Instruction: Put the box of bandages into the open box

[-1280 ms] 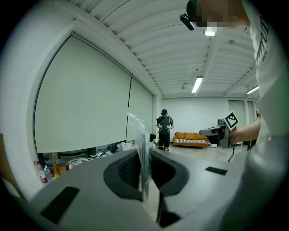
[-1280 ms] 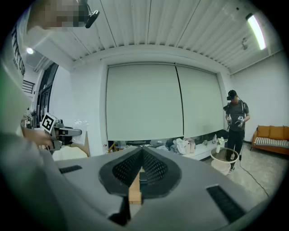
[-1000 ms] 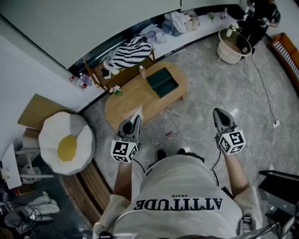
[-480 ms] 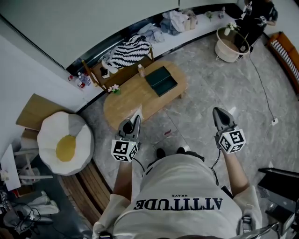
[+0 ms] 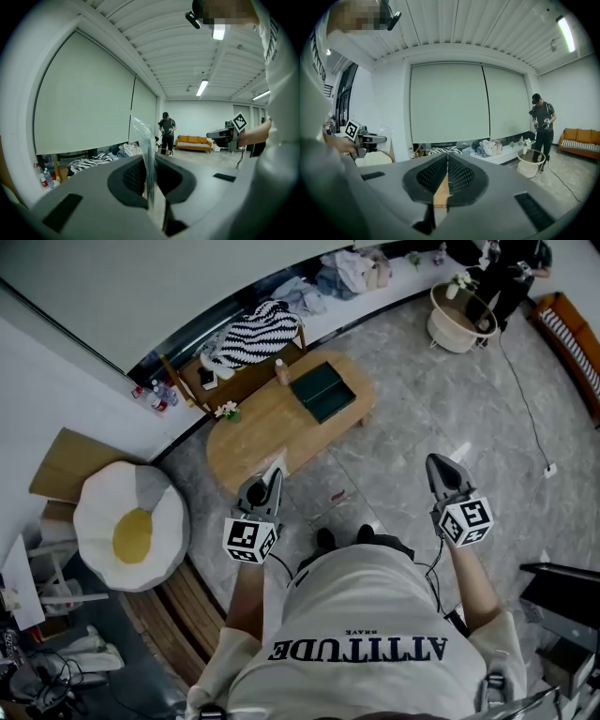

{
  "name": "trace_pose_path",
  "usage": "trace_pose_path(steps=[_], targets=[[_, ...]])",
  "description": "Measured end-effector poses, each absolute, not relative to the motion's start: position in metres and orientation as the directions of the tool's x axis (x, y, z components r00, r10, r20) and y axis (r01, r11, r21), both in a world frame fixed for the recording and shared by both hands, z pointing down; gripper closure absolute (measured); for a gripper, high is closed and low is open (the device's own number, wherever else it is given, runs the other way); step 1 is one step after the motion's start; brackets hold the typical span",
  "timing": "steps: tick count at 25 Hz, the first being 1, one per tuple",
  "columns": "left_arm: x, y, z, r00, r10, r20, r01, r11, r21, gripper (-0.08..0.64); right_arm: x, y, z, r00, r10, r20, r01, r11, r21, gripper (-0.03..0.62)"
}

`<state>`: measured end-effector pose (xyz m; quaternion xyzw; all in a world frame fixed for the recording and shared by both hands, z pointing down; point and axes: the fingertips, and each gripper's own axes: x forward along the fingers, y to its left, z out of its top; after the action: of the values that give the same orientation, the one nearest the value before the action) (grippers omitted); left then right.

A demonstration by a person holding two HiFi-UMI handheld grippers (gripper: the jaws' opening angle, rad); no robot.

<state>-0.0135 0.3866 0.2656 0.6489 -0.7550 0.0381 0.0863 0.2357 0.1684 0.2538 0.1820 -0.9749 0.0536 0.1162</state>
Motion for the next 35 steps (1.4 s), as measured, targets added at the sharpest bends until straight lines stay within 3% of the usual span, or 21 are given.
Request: trace_pose_path(steps=[35], targets=[[-0.049,0.435,0.288,-0.075,-0.981,0.179,-0.990,0.095,0.104,0.522,0.197,0.235,0.260,-0.889,-0.363,0.279,-0.391,0.919,-0.052,0.571]])
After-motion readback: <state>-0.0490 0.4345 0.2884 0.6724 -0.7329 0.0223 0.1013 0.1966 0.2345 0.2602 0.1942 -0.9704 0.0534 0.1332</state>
